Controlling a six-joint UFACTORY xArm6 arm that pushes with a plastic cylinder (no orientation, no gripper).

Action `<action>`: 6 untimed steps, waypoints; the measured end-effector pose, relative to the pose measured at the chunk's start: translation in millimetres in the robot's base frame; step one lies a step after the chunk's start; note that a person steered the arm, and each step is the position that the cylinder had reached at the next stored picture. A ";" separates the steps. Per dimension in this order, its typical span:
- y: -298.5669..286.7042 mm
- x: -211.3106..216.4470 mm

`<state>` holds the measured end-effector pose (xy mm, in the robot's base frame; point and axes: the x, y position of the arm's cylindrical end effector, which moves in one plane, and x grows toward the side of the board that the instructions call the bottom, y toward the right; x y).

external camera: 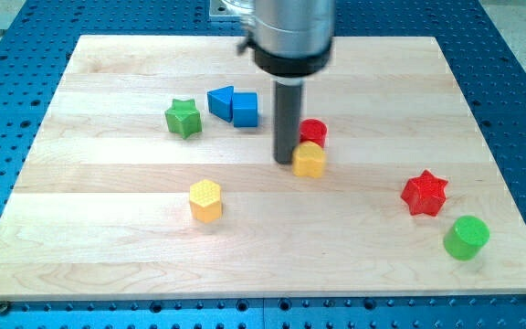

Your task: Slightly move the red star towards the green circle

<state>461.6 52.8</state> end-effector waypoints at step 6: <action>126.3 46.9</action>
